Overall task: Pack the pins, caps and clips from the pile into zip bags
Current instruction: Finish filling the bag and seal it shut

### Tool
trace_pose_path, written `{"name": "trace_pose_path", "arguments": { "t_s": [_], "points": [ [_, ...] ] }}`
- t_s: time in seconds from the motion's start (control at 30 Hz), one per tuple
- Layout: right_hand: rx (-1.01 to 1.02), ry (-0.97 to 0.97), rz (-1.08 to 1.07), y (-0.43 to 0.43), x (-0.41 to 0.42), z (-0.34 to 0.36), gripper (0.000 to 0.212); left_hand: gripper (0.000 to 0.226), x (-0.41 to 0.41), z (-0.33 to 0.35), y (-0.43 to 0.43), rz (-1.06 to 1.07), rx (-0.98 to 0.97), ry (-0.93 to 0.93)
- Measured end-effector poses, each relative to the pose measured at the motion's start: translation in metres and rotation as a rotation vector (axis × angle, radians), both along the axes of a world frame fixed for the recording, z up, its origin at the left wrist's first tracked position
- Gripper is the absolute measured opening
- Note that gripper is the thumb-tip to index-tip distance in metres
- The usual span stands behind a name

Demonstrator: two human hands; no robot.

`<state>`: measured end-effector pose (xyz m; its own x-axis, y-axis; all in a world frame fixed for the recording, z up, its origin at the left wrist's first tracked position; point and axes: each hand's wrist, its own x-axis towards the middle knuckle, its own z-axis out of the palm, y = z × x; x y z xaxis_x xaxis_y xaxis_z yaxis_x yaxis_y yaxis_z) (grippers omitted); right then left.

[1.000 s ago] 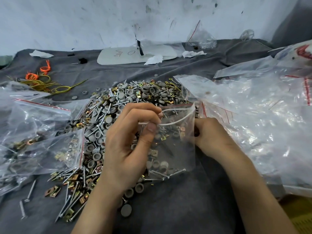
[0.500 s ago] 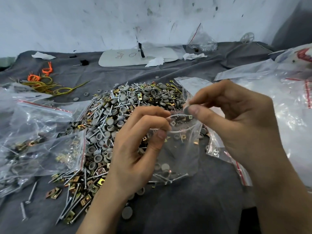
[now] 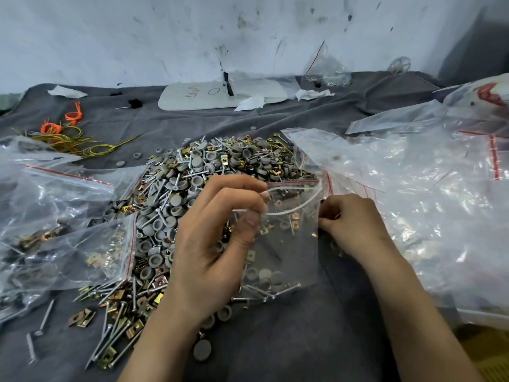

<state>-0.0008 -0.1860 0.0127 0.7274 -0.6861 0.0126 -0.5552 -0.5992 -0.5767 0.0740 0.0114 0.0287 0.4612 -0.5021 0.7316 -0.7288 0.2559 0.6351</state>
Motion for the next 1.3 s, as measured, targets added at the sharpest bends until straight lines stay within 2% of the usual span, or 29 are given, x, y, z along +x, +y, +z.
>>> {"name": "trace_pose_path", "arguments": {
  "t_s": [0.17,0.33,0.4,0.5,0.57,0.63,0.7,0.83,0.87,0.97,1.1,1.2,1.3],
  "points": [
    [-0.052,0.090,0.041,0.001,0.003,-0.001,0.025,0.012,0.000,0.000,0.001,0.006,0.006,0.002],
    [-0.073,0.004,0.075,0.005,0.002,0.000,0.021,0.013,0.001,0.000,0.001,0.015,0.011,0.004],
    [-0.039,-0.166,0.066,0.007,-0.001,0.008,0.021,0.013,0.001,0.000,0.001,0.014,0.009,0.004],
    [0.093,-0.595,0.101,0.017,-0.014,0.036,0.028,0.012,0.000,0.000,0.001,0.015,0.021,-0.034],
    [0.123,-0.838,0.228,0.029,-0.030,0.059,0.029,0.012,-0.001,0.001,-0.001,0.021,0.043,-0.109],
    [0.044,-0.933,0.371,0.045,-0.044,0.077,0.033,0.012,-0.002,0.001,-0.001,0.033,0.065,-0.177],
    [-0.089,-0.896,0.441,0.057,-0.049,0.086,0.037,0.012,-0.003,0.001,-0.002,0.038,0.073,-0.197],
    [-0.350,-0.674,0.478,0.062,-0.045,0.082,0.013,0.012,-0.004,0.001,-0.002,0.039,0.057,-0.196],
    [-0.362,-0.651,0.465,0.062,-0.045,0.082,0.011,0.012,-0.004,0.001,-0.002,0.042,0.052,-0.194],
    [-0.250,-0.741,0.415,0.057,-0.046,0.082,0.010,0.012,-0.002,0.000,-0.001,0.035,0.027,-0.151],
    [-0.040,-0.843,0.232,0.038,-0.038,0.071,0.011,0.012,0.001,-0.002,0.000,0.054,-0.012,-0.098],
    [0.051,-0.588,0.151,0.025,-0.015,0.043,0.018,0.011,0.004,-0.004,0.001,0.110,-0.041,-0.062],
    [0.035,-0.245,0.218,0.025,0.005,0.011,0.014,0.013,0.007,-0.005,0.002,0.170,-0.051,-0.044]
  ]
}}
